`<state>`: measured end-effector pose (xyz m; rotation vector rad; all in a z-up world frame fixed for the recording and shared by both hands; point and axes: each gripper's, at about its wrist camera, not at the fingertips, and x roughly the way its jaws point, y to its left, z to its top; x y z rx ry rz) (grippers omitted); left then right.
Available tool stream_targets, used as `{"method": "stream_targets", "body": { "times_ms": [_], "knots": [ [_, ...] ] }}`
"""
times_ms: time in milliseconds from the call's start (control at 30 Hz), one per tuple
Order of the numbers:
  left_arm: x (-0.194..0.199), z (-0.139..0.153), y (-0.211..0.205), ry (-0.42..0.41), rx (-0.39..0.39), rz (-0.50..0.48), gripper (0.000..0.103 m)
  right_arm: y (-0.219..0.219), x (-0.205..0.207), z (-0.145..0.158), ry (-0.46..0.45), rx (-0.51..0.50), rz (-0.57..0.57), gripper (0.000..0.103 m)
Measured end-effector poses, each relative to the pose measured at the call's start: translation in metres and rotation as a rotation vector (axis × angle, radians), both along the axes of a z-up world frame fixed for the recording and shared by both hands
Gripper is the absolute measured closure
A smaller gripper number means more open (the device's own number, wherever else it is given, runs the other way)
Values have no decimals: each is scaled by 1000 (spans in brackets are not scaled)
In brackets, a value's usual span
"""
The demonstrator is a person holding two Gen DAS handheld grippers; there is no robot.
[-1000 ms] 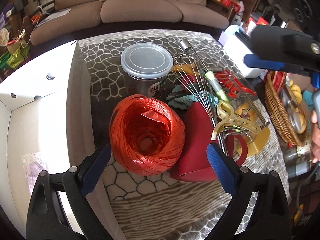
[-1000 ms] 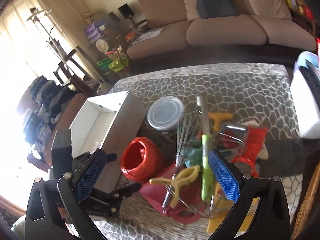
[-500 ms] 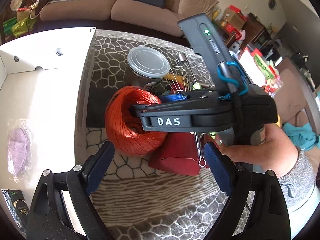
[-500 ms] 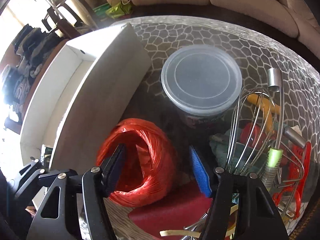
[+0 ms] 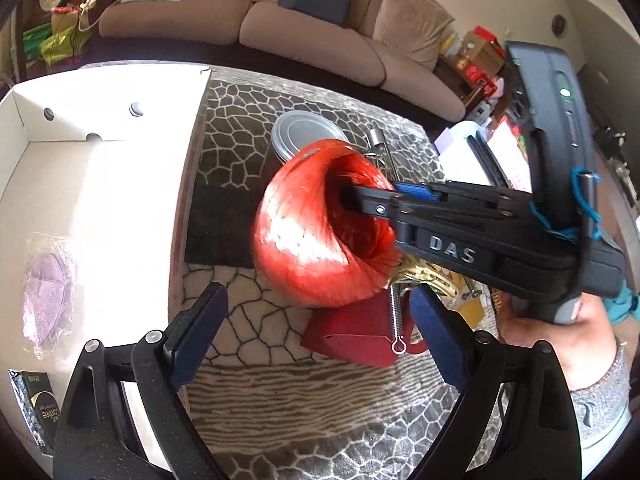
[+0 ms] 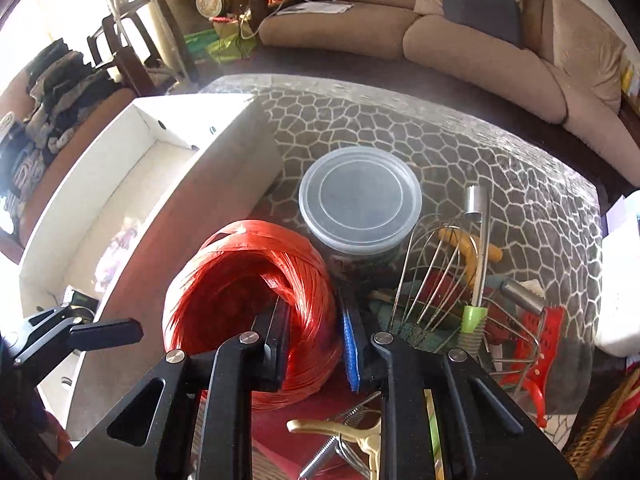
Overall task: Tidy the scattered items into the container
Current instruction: 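Close the right gripper on the orange twine ball, then lift the twine ball with the right gripper and carry it over the white box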
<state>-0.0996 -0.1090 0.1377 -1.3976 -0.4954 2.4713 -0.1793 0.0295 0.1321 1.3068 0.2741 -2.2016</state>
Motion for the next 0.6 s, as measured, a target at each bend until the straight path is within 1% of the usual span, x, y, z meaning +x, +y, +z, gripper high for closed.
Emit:
{"method": "stream_targets", "body": {
  "times_ms": [67,100,167,200,267,300,333,367,400,467,500,533,600],
  "knots": [
    [0,8,-1,9,7,17,11,-2,8,15,16,-21,-2,82],
    [-1,13,0,16,-3,25,11,-4,11,23,25,-28,0,82],
    [1,21,3,33,-27,21,9,-6,20,37,57,-21,11,82],
    [3,27,5,52,-27,12,10,-7,26,43,81,-10,16,82],
    [11,38,6,93,-23,0,18,-6,37,57,122,0,13,82],
    [15,44,8,102,-16,-11,28,-5,41,65,138,3,10,82],
    [18,49,9,103,-10,-20,35,-1,43,69,149,2,7,82],
    [25,54,10,103,-3,-17,35,0,47,75,160,5,2,82],
    [29,59,9,104,24,-15,37,2,52,80,172,10,-3,82],
    [38,69,6,109,125,-15,35,8,59,91,179,-12,-23,82],
    [44,74,2,116,173,-2,28,14,62,97,172,-43,-37,82],
    [50,77,-4,127,247,11,20,20,65,103,158,-87,-51,82],
    [59,80,-17,117,371,25,18,30,71,114,123,-166,-77,82]
  ]
}}
